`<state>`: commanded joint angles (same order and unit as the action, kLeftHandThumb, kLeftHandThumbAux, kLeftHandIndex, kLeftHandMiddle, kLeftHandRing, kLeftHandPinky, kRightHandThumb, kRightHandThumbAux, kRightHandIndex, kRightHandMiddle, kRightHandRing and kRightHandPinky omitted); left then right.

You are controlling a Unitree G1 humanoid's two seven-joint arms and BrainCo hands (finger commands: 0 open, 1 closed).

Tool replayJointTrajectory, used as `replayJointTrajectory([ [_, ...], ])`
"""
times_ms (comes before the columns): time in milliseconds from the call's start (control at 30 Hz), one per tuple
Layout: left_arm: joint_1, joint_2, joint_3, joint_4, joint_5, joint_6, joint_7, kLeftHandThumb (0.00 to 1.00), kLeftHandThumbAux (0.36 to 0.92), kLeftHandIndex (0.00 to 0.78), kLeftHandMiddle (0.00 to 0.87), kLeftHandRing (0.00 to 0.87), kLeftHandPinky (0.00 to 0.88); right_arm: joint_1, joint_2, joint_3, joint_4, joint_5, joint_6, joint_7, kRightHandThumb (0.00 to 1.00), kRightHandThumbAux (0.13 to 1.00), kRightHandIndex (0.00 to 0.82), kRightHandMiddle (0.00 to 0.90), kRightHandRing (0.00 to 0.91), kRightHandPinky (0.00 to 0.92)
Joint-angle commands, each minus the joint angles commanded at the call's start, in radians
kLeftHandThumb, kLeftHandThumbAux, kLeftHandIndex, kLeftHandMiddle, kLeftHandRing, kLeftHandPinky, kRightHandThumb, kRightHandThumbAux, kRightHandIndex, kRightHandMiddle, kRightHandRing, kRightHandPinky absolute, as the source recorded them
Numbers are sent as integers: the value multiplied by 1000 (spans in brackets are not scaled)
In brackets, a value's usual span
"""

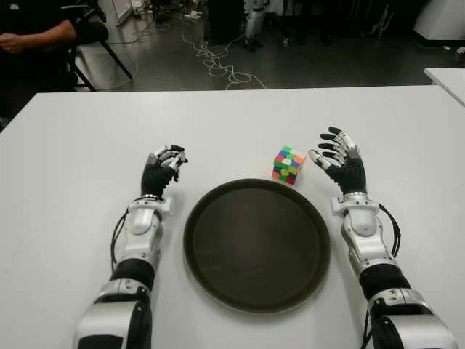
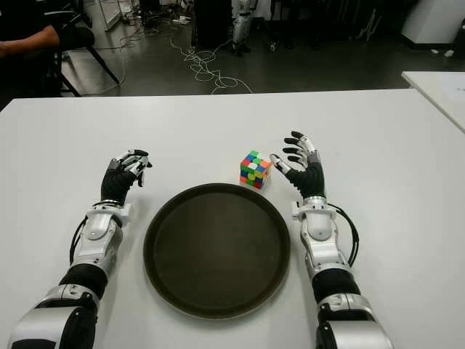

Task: Pick up the Rubik's Cube and put it in the plate

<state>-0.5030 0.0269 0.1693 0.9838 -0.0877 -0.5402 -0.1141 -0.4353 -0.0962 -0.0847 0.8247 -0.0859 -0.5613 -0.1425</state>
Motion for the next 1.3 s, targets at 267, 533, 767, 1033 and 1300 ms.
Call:
replayJointTrajectory([
  [267,4,6,-2,7,5,-12,-3,851,658,422,577,756,738,-26,-38,22,-27,-79,-20,-63,72,713,185,246,236,217],
  [533,10,6,-7,-7,5,-4,-5,850,659,421,576,753,739,-37,-107,72,-186,-241,46,-144,3,702,143,192,169,118],
  [767,13,4,-9,-17,3,9,0,851,658,422,573,754,743,-106,-185,151,-192,-379,133,-137,0,742,125,175,168,134],
  [1033,24,2,-10,-41,-1,32,3,852,657,424,575,760,760,-131,-279,285,-331,-557,350,38,0,744,123,160,166,121],
  [1300,33,3,-9,-51,-3,36,4,855,656,424,571,761,765,-88,-293,383,-502,-680,523,162,0,724,106,141,146,103],
])
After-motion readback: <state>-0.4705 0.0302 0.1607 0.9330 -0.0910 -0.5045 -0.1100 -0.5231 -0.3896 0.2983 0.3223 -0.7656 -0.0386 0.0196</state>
